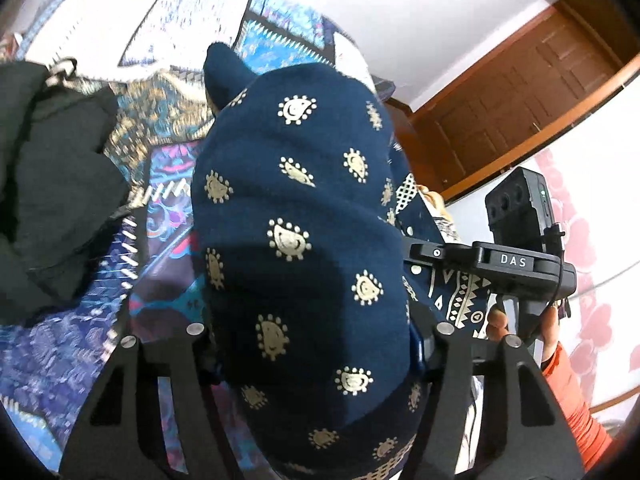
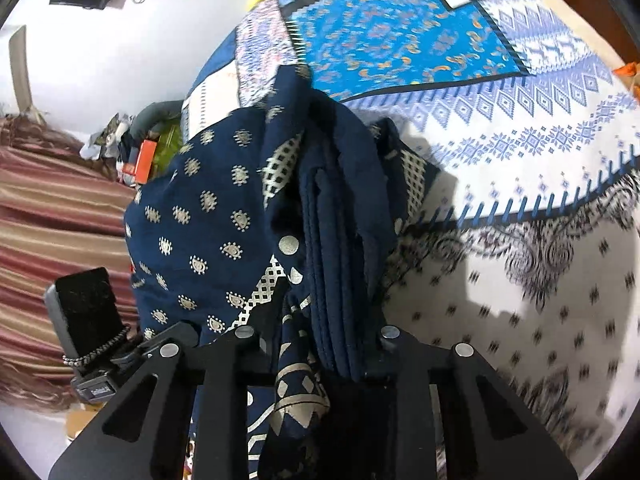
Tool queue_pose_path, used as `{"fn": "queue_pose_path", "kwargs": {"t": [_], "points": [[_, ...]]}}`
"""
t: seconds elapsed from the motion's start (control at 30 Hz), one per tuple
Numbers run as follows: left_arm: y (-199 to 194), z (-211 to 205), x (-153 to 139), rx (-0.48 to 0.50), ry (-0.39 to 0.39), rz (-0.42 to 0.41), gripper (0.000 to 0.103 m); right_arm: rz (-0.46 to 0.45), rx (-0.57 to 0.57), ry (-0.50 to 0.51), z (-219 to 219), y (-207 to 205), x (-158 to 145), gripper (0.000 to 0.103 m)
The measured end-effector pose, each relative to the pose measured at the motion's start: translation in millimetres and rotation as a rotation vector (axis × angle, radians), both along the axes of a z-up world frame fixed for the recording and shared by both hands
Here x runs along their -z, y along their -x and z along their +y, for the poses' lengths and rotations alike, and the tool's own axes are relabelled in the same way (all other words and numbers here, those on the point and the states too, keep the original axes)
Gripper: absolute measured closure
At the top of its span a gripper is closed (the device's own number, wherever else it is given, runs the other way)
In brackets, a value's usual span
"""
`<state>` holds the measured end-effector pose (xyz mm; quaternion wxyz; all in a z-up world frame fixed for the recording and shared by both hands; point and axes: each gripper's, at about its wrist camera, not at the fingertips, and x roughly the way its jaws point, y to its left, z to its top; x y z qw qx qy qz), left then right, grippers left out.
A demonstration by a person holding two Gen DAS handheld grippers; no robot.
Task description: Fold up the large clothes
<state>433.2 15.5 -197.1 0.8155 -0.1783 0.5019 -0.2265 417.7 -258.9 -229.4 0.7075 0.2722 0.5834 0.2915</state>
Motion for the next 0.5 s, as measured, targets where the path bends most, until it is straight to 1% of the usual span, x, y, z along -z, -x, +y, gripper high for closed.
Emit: {"fn": "queue_pose_path", "kwargs": {"t": [0.07, 0.17, 0.27, 0.33, 0.4, 0.5], "points": [[10.0, 7.5, -22.5, -0.005, 0.002, -0.046, 0.039, -0.023, -0.009, -0.006, 4.4, 3.5, -13.4, 0.080], [24.3, 26.3, -56.9, -0.018, 0.012, -0.106, 0.039, -0.087, -0.022, -0.017, 24.7, 2.5, -45.6, 0.080], [37.2, 49.0, -86.6, -0.043, 0.024, -0.152, 0.039, -0.173, -0.055, -0.003, 52.4, 7.7, -82.5, 0.080], [48.4, 72.7, -108.7, -0.066, 0.031, -0.200, 0.039, -0.233, -0.085, -0.003, 76.5, 9.7, -107.7, 0.080], [61.5, 106.9, -129.1, -0.090, 0.031, -0.248, 0.039, -0.281, -0.109, -0.017, 99.3, 11.4, -126.0, 0.080], [71.0, 146.6, -152.8, -0.138, 0.020, -0.305, 0.039, -0.344, -0.140, -0.046, 138.0, 10.7, -148.7, 0.080]]}}
